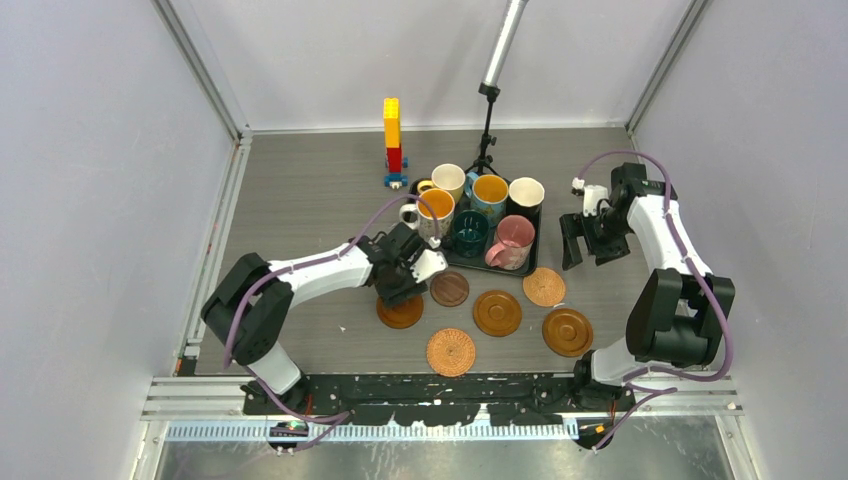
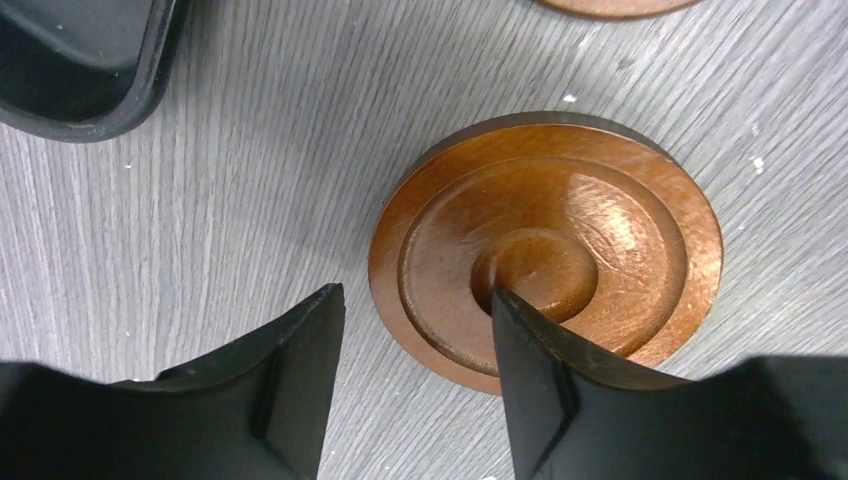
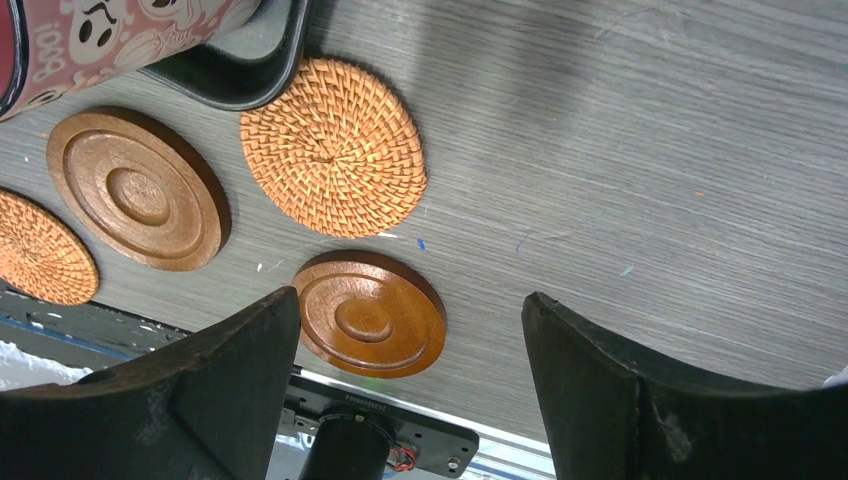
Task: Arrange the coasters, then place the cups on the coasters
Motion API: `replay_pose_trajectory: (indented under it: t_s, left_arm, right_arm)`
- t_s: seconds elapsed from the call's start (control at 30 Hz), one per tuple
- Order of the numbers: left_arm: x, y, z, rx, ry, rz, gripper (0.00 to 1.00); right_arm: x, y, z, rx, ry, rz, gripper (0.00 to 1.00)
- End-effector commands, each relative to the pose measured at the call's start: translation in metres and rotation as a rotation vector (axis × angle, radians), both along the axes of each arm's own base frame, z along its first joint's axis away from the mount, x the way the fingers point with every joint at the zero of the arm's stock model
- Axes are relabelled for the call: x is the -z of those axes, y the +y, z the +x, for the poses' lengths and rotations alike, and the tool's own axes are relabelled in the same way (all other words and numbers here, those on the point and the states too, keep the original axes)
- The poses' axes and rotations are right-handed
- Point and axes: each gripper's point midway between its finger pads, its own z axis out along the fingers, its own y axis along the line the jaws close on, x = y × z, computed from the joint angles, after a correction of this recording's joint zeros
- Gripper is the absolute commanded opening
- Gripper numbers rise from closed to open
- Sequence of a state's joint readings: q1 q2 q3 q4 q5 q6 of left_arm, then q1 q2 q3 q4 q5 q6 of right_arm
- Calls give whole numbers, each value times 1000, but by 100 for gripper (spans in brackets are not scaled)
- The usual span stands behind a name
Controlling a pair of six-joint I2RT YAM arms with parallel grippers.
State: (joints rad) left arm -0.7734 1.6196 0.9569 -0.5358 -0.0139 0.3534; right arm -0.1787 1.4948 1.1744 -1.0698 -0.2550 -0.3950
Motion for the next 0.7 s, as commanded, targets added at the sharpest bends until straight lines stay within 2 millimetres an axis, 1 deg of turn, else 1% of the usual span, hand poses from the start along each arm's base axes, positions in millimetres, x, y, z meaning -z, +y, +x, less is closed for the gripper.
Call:
replay_pose_trajectory:
  t_s: [0.0, 0.1, 0.17, 0.23, 0.3, 0.4, 0.5, 0.53, 0.67]
  left_arm:
    - [-4, 24, 12, -15, -23, 56, 54]
    - [-5, 52, 19, -66, -1, 61, 47]
    - [-6, 79, 30, -129, 17, 60, 45]
    - [-7, 105, 42, -183, 20, 72, 44]
    - [-7, 124, 56, -232, 35, 49, 43]
    - [-5, 150, 84, -330, 43, 31, 41]
    - [-3, 164, 114, -418, 61, 9, 38]
    - [1, 166, 124, -440, 74, 3, 37]
    - [2, 167, 164, -492, 57, -20, 36]
  right_arm:
    - [-13, -7, 17, -8, -59, -27, 85]
    - [-14, -8, 19, -10, -60, -32, 86]
    - [-13, -9, 19, -10, -56, -31, 86]
    - [-12, -9, 20, -11, -54, -31, 85]
    - [-11, -9, 21, -10, -51, -27, 85]
    - [-10, -9, 23, -6, -48, -23, 85]
    - [-11, -9, 26, -2, -49, -22, 85]
    - [-11, -10, 27, -1, -51, -24, 85]
    - [-13, -13, 32, 1, -57, -36, 85]
